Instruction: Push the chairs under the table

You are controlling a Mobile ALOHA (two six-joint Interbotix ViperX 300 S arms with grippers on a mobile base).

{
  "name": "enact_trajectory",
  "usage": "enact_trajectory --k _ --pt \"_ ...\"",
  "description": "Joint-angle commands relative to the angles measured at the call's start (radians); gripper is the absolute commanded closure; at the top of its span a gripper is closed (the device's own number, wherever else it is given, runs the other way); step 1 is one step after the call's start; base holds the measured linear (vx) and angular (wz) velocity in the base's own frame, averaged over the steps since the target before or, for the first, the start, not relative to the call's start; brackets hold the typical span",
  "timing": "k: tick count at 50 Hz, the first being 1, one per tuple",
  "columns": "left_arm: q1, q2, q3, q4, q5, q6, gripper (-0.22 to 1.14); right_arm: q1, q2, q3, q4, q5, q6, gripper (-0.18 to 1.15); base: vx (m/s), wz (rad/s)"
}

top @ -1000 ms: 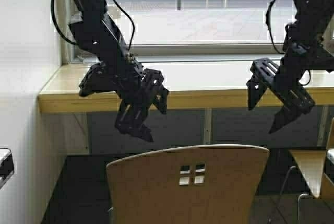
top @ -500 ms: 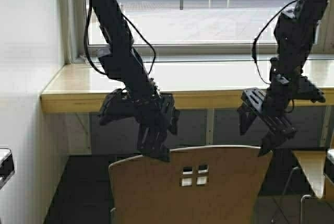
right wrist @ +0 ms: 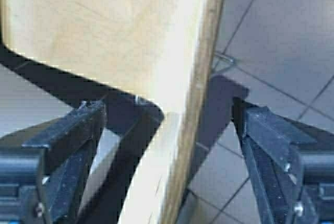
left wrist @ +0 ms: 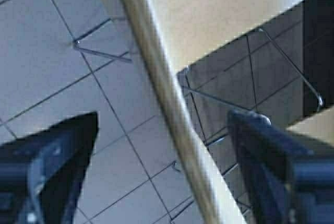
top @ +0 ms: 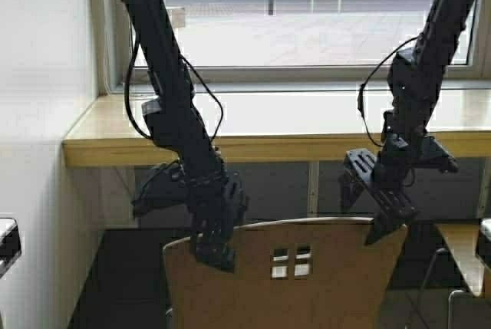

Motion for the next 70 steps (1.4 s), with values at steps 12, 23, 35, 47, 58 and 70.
enact_trajectory --k 12,23,35,47,58,70 --pt "0.015 0.049 -0.052 0.0 -0.006 0.002 -0.06 0.003 0.097 -0.092 -0.015 0.035 -0.005 -0.03 0.03 0.02" --pt "0.018 0.064 -0.069 0.0 -0.003 0.003 0.41 0.002 0.1 -0.084 -0.04 0.035 -0.006 0.43 0.03 0.02" --pt "0.021 0.069 -0.08 0.0 -0.006 0.008 0.91 0.003 0.107 -0.074 -0.04 0.048 -0.005 0.98 0.04 0.01" --pt "0.057 0.077 -0.087 0.002 -0.003 0.012 0.88 0.009 0.11 -0.031 -0.038 0.049 -0.005 0.93 0.07 0.0" --pt "0.078 0.069 -0.071 0.003 -0.003 0.012 0.88 0.046 0.114 -0.029 -0.038 0.041 -0.005 0.93 0.12 -0.01" --pt "0.086 0.08 -0.097 0.003 -0.008 0.018 0.88 0.046 0.135 -0.055 -0.034 0.041 -0.003 0.93 0.15 0.01"
